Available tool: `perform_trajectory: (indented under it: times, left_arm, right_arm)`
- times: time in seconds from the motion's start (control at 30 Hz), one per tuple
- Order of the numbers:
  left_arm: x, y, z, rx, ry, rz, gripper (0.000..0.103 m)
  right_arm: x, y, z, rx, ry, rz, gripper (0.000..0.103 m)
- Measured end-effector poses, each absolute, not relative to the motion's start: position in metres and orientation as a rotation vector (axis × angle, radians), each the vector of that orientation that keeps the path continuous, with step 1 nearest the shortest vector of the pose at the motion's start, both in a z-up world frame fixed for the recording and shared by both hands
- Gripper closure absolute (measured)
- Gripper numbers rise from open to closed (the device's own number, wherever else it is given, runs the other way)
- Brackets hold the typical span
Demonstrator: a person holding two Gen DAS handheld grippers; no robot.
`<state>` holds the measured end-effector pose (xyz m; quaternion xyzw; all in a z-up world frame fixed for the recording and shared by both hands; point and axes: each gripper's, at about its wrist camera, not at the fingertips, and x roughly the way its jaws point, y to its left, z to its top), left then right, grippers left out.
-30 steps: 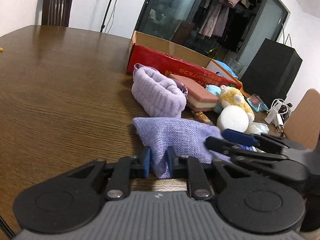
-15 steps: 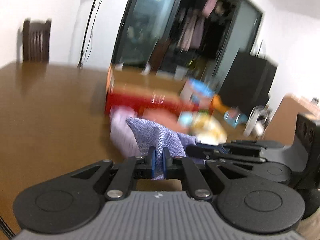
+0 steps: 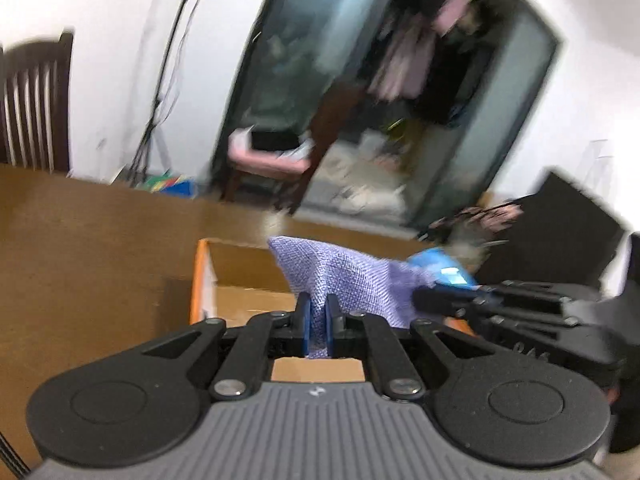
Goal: Organize soft objects
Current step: 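Carry the lavender sachet with the left tool into the cardboard box and release, then bring both tools back over the pile of toys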
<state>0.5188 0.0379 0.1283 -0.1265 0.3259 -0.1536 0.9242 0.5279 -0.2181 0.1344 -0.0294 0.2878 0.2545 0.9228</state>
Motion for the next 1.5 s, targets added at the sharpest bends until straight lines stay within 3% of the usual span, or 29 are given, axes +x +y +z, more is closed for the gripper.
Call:
perform_trajectory:
  times: [0.2, 0.23, 0.27, 0.3, 0.37, 0.47, 0.57, 0.7, 0.77, 0.8, 0.87, 1.1, 1.23, 1.5]
  left_arm:
    - [0.603, 0.018, 0.069, -0.074, 0.800, -0.177, 0.092]
    - [0.610, 0.017, 0.063, -0.062, 0.833, -0.183, 0.086]
    - [0.616, 0.016, 0.059, -0.058, 0.857, -0.178, 0.069]
    - [0.618, 0.016, 0.058, -0.059, 0.871, -0.185, 0.065]
    - [0.616, 0.017, 0.061, -0.042, 0.847, -0.202, 0.050]
    - [0.610, 0.019, 0.070, -0.018, 0.814, -0.199, 0.048]
    - [0.600, 0.022, 0.086, -0.034, 0.796, -0.179, 0.047]
    - [0.571, 0.018, 0.117, -0.033, 0.735, -0.178, 0.041]
    - [0.549, 0.018, 0.136, -0.044, 0.698, -0.180, 0.027]
    - [0.540, 0.017, 0.145, -0.050, 0.683, -0.181, 0.025]
    - [0.517, 0.016, 0.162, -0.054, 0.660, -0.183, 0.025]
    - [0.429, 0.013, 0.210, -0.050, 0.525, -0.180, 0.018]
    - [0.358, 0.015, 0.201, -0.059, 0.430, -0.189, 0.009]
    - [0.224, 0.009, 0.141, -0.075, 0.333, -0.152, 0.003]
  right_arm:
    - [0.640, -0.195, 0.070, -0.075, 0.788, 0.473, 0.099]
    - [0.650, -0.191, 0.061, -0.083, 0.811, 0.466, 0.099]
    - [0.657, -0.188, 0.053, -0.091, 0.828, 0.459, 0.098]
    - [0.664, -0.184, 0.046, -0.087, 0.845, 0.455, 0.098]
    - [0.673, -0.181, 0.035, -0.067, 0.882, 0.458, 0.087]
    - [0.666, -0.180, 0.026, -0.074, 0.892, 0.479, 0.071]
    - [0.654, -0.186, 0.038, -0.102, 0.849, 0.456, 0.069]
    - [0.626, -0.213, 0.081, -0.090, 0.791, 0.441, 0.062]
    - [0.604, -0.228, 0.106, -0.104, 0.747, 0.427, 0.060]
    - [0.590, -0.237, 0.120, -0.117, 0.714, 0.417, 0.058]
    - [0.568, -0.252, 0.140, -0.134, 0.666, 0.391, 0.047]
    - [0.470, -0.299, 0.191, -0.126, 0.549, 0.373, 0.045]
    - [0.401, -0.319, 0.193, -0.073, 0.475, 0.405, 0.038]
    - [0.264, -0.329, 0.149, -0.076, 0.357, 0.438, 0.031]
